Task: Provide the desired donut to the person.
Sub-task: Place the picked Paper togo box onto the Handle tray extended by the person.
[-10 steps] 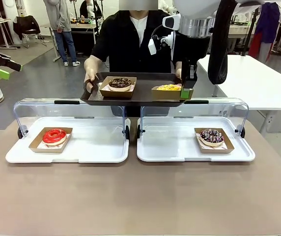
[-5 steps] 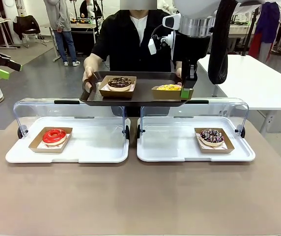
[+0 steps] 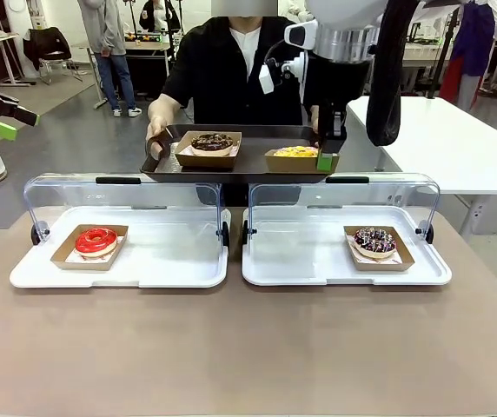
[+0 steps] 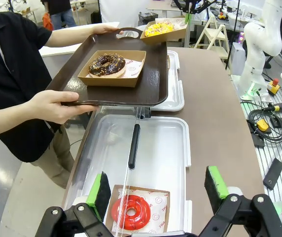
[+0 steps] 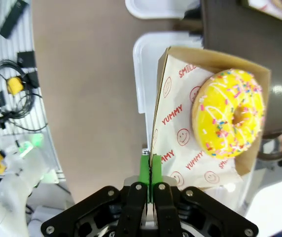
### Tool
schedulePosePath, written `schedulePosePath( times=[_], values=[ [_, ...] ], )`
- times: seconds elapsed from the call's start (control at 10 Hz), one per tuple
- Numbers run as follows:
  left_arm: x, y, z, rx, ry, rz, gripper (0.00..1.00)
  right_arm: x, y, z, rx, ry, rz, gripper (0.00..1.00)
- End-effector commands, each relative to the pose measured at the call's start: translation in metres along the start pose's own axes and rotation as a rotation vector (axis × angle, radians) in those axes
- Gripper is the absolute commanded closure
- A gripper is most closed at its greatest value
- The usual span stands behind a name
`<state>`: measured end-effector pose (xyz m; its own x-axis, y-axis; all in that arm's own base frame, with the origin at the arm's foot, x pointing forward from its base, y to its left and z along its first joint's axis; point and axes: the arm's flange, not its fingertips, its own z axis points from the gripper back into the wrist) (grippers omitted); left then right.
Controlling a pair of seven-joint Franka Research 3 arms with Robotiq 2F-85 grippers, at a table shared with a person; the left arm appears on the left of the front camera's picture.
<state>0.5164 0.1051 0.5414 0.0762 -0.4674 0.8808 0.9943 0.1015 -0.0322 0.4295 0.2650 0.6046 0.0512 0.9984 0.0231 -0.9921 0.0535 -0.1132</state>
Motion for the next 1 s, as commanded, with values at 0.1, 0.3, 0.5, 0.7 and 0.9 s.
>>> schedulePosePath(
  times=[0.1,0.3,0.5,0.7,0.9],
  values=[
    [0.002,-0.001,0.001,-0.001,-0.003,0.007,0.0,0.02,-0.013,0.03,-0.078,-0.013,0.054,0.99],
    [0.002,-0.001,0.001,-0.001,-0.003,0.007,0.0,0.032,-0.034,0.032,-0.074,-0.009,0.063,0.99],
    [0.002,-0.001,0.001,-0.001,-0.003,0.007,0.0,0.041,-0.063,0.019,-0.035,0.002,0.059,0.99],
    [0.002,-0.001,0.001,-0.001,-0.003,0.007,0.0,0.047,-0.086,0.008,-0.003,-0.008,0.081,0.99],
    [0.002,-0.001,0.001,-0.001,-0.003,0.007,0.0,0.051,-0.105,0.0,0.028,0.001,0.075,0.99]
  ],
)
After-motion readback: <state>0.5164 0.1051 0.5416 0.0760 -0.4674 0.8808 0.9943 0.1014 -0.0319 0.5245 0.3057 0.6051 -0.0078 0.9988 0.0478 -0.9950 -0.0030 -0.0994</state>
